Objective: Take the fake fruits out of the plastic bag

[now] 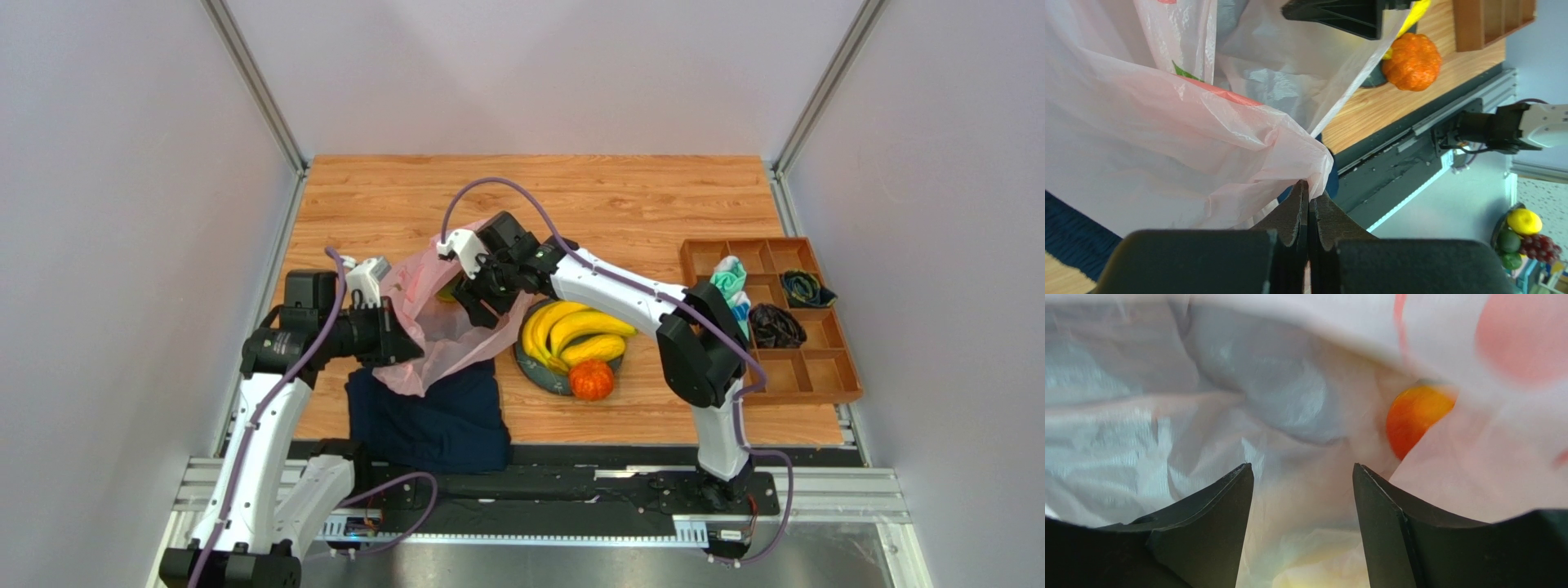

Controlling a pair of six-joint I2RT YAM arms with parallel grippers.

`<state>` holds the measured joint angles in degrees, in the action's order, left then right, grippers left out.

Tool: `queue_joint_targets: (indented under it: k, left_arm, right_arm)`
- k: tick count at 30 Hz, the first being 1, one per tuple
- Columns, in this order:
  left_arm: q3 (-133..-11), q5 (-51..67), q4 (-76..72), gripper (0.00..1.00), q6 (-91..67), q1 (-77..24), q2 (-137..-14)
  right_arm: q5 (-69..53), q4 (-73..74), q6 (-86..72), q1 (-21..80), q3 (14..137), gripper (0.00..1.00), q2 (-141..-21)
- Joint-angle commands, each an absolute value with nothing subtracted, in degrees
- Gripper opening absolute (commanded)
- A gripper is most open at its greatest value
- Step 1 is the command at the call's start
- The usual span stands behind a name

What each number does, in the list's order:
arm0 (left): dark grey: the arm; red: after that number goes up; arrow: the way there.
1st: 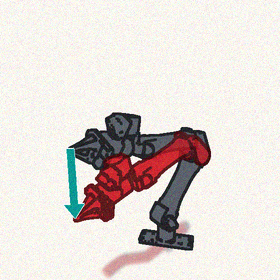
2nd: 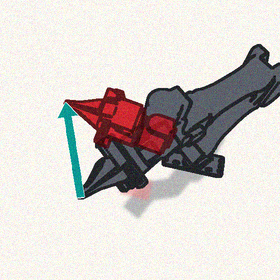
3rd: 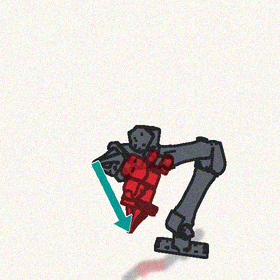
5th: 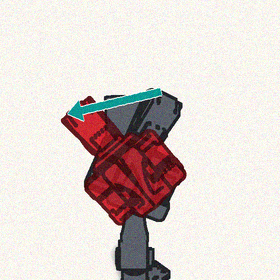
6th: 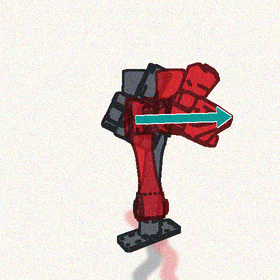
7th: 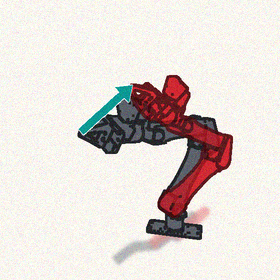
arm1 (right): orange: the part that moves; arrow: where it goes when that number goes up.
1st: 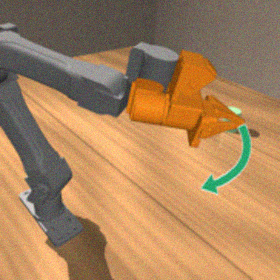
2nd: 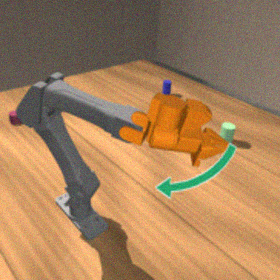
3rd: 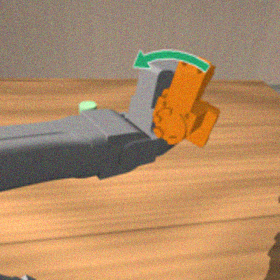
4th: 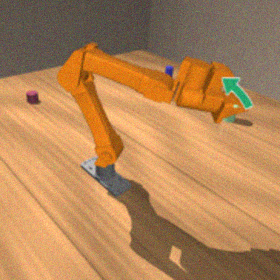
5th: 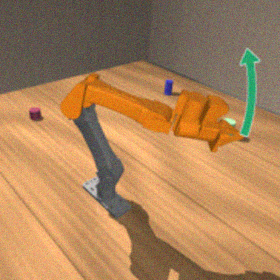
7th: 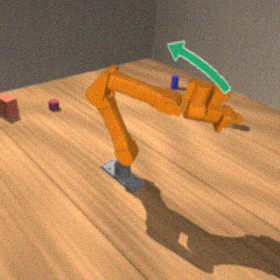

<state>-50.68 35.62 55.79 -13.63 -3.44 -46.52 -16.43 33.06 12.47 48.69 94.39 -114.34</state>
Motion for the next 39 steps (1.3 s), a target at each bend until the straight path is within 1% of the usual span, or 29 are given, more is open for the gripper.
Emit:
queue_joint_targets:
  k: [1,4,8,11,14,19,20,23,24,25,27,30,31,34,36,37,39]
  left_arm:
    - [-50.80,43.49,50.98,0.00,-14.33,-2.99,-46.58]
    - [-50.80,46.74,49.92,0.00,-13.80,-2.99,-46.67]
    - [-50.80,47.90,49.92,0.00,-12.92,-2.99,-46.32]
    - [-50.71,48.16,50.36,0.00,-12.40,-2.99,-45.97]
    - [-50.63,48.51,51.59,0.00,-11.78,-2.99,-45.18]
    - [-50.36,48.78,55.01,0.00,-10.28,-3.08,-43.86]
    - [-50.27,48.87,55.28,0.00,-9.85,-2.99,-43.60]
    - [-50.27,48.87,55.72,0.00,-9.58,-2.99,-42.89]
    - [-50.27,48.95,55.81,0.00,-9.49,-3.08,-42.89]
    - [-50.27,48.87,55.72,0.00,-9.41,-2.99,-42.98]
    - [-50.18,48.87,55.64,0.00,-9.58,-2.99,-42.80]
    - [-49.83,48.69,55.46,0.00,-9.67,-2.99,-42.36]
    - [-49.75,48.69,55.37,0.00,-9.84,-2.99,-42.36]
    - [-49.66,48.69,54.85,0.00,-10.19,-2.99,-42.27]
    - [-49.13,48.69,54.06,0.00,-10.55,-2.99,-42.45]
    - [-49.13,48.78,53.88,0.00,-10.81,-2.99,-42.54]
    - [-48.96,49.04,53.35,0.00,-11.07,-2.99,-42.80]
  right_arm:
    - [-12.39,29.71,18.87,49.39,100.45,0.65,-116.89]
    - [-11.61,29.88,25.46,49.39,103.78,0.65,-119.70]
    - [-8.97,32.43,31.27,49.31,109.41,0.66,-124.53]
    - [-5.63,32.96,34.44,49.31,111.53,0.69,-127.09]
    - [-2.47,30.86,36.99,49.22,110.31,0.75,-127.88]
    - [4.73,28.13,40.16,49.13,110.39,0.81,-129.64]
    - [5.70,27.78,40.86,49.04,110.56,0.84,-130.68]
    - [10.01,29.26,43.59,49.04,113.02,0.86,-133.40]
    - [11.76,29.96,44.64,48.96,113.55,0.85,-133.94]
    - [12.73,30.06,45.08,49.04,113.73,0.82,-134.29]
    - [14.14,29.45,45.52,48.87,113.64,0.83,-134.65]
    - [16.94,29.79,45.97,48.69,115.65,0.74,-136.05]
    - [17.57,30.66,45.71,48.69,116.97,0.62,-136.92]
    - [15.48,35.67,42.12,47.73,121.01,0.44,-137.64]
    - [11.98,36.12,40.96,47.46,119.98,0.39,-135.02]
    - [11.00,35.86,40.09,47.55,117.71,0.34,-133.87]
    - [6.88,35.51,39.12,47.64,115.59,0.28,-131.50]
